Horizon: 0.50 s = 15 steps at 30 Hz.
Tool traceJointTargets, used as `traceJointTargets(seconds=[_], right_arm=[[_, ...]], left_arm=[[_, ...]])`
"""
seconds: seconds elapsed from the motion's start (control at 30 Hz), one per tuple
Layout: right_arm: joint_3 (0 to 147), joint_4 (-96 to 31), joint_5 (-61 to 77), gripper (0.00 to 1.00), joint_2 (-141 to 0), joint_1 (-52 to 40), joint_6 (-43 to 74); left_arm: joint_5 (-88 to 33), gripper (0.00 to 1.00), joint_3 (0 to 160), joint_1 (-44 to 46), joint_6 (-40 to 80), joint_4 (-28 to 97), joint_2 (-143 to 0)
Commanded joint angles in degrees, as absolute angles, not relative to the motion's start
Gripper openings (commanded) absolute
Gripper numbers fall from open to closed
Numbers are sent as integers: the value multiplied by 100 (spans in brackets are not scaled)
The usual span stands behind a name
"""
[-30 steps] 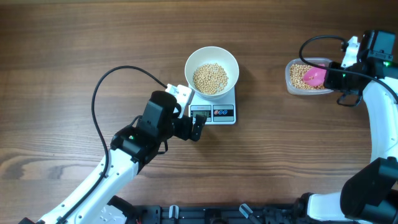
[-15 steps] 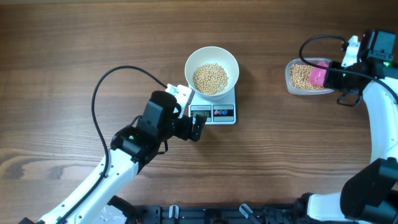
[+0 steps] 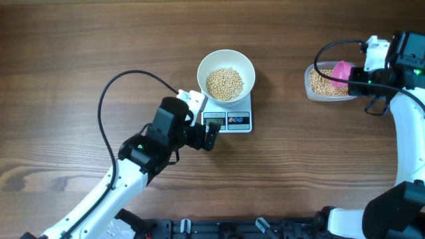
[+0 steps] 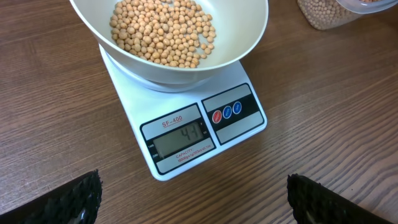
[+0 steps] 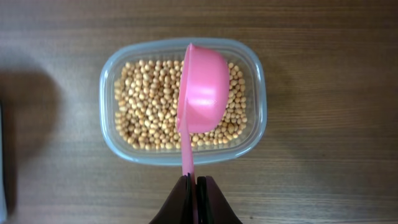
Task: Scoop item into bowl and weigh 150g on scale
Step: 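Dip the pink scoop into the soybeans again with the right gripper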
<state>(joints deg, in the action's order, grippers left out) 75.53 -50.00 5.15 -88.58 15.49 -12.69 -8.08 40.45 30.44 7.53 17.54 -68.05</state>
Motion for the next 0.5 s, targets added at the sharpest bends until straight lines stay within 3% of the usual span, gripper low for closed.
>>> traceJointTargets(seconds=[0.0, 0.47], right_arm=[[7693, -5050, 580, 4, -8753, 1540, -1793], [7620, -5083, -329, 4, -8829, 1166, -1581]], left_arm=[[-895, 100, 4016, 3063, 620, 1741, -6825], [-895, 100, 4018, 3063, 622, 1741, -6825]])
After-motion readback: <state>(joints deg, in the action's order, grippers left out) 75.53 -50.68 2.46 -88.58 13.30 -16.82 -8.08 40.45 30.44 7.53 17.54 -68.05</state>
